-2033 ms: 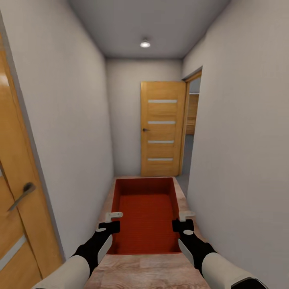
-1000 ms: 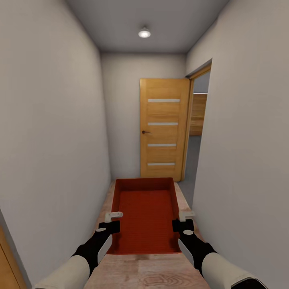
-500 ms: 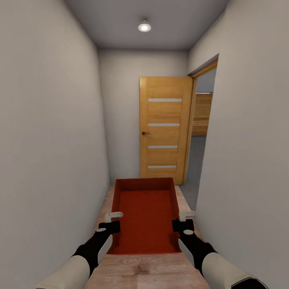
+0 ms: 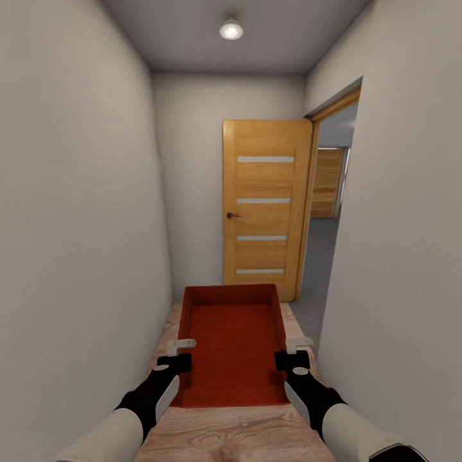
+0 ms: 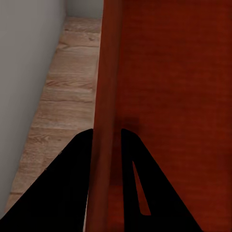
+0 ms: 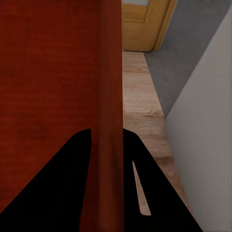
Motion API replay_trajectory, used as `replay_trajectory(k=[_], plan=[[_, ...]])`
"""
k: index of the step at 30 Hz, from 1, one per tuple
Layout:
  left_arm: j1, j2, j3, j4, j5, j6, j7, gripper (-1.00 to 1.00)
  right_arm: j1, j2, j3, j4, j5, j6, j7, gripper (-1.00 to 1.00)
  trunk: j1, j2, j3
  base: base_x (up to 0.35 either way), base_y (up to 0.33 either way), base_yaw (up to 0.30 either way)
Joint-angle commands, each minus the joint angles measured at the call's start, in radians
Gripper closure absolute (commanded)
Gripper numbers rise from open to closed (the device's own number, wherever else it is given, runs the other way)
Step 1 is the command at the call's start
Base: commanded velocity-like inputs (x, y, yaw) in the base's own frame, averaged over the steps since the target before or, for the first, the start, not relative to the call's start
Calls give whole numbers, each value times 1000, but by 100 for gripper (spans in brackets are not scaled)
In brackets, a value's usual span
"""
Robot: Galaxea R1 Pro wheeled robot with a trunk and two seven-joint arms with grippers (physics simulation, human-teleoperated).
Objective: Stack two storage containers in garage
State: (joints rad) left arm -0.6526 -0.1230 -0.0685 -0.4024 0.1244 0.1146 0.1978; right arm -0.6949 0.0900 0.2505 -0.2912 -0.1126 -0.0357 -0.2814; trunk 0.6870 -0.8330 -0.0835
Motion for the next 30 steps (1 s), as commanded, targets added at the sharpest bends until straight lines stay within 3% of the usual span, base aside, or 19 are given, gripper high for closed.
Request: replay_trajectory(k=[1,30], plan=[[0,8,3,-5,-14,7,20,100,-2,-1,-24,3,-16,-6,-24,100,1,-1,-2,322,0,0],[0,14,4,-4,-12,7,20,100,-2,-1,-24,3,-15,-12,-24,100,1,-1,-2,322,0,0]])
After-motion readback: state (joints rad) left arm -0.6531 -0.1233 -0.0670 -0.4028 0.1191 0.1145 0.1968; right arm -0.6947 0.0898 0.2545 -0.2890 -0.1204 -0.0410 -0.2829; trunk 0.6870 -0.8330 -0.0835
